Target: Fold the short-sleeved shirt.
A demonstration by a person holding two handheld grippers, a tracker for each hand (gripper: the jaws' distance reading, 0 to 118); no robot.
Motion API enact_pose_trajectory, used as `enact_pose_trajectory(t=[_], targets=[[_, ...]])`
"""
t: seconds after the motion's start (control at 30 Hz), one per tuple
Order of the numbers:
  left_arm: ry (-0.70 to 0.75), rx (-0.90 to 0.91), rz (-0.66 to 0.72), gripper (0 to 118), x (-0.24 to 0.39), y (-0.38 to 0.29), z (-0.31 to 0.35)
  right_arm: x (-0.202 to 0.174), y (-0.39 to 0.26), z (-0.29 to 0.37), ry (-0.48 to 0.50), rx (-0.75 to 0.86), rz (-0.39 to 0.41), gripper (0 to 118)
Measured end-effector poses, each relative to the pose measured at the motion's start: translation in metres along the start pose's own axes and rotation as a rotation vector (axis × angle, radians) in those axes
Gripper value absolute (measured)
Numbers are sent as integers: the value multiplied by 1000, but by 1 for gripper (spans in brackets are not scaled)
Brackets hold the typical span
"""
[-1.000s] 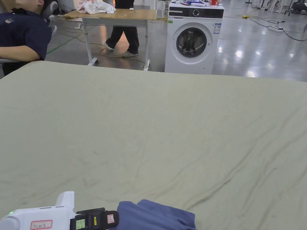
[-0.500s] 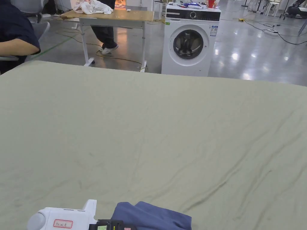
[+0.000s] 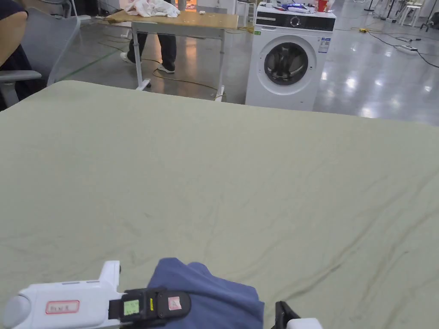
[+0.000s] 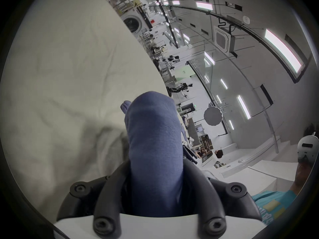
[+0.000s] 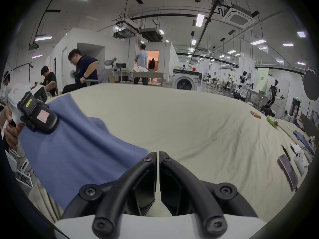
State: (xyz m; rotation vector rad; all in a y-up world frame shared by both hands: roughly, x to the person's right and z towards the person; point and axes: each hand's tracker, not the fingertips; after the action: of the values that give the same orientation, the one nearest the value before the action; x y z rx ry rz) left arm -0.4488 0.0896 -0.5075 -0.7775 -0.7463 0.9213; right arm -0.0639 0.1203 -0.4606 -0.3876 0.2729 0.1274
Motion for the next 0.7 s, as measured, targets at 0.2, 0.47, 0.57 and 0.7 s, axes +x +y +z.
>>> enact_pose_trajectory(t=[0.2, 0.47, 0.57, 0.7], targets=[[133, 86, -21, 23, -1, 50, 92, 32, 48, -18, -35, 74, -11, 1], [457, 132, -20, 23, 4, 109, 214, 79, 100, -36, -123, 156, 3, 1], [588, 146, 10, 23, 11, 118, 248, 92, 110, -36, -145, 168, -5, 1], [748, 139, 63, 23, 7, 122, 276, 103, 112, -33, -169, 172, -19, 1]])
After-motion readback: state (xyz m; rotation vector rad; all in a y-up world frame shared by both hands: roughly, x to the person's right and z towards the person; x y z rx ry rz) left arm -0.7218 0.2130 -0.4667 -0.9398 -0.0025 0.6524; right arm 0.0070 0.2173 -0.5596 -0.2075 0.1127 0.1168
